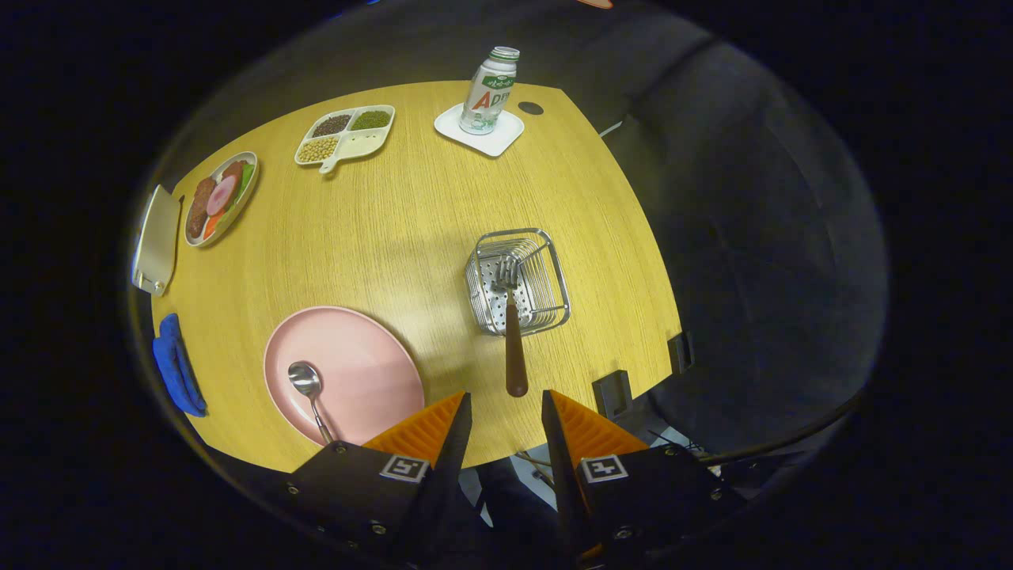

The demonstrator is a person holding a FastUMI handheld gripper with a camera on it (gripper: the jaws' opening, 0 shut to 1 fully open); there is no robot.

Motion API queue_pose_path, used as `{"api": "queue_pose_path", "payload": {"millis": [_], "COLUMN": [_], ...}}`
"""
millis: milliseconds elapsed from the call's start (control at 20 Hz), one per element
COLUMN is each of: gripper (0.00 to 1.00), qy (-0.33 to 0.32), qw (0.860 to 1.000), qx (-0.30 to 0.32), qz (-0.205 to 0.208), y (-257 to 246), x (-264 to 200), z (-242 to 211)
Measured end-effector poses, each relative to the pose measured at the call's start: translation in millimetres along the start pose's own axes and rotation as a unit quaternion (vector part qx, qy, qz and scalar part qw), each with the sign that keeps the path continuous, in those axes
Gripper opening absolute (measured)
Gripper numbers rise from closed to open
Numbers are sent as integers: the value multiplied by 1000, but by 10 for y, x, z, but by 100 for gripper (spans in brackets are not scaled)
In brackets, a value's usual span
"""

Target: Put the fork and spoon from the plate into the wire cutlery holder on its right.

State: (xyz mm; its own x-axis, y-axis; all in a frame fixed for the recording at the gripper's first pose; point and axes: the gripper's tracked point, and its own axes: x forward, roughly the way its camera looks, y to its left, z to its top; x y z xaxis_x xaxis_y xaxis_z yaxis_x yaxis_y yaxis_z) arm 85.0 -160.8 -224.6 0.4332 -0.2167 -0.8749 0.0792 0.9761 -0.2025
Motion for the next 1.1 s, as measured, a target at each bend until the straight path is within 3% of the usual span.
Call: {"api": "queue_pose_path", "payload": {"millis": [650, 1100], "gripper": [55, 55], "qy": [-40, -7], "qw": [996, 992], "qx": [-70, -119], "qz": [21, 29], "y": [1158, 1699], "x": [-500, -430], "z": [-443, -915]}}
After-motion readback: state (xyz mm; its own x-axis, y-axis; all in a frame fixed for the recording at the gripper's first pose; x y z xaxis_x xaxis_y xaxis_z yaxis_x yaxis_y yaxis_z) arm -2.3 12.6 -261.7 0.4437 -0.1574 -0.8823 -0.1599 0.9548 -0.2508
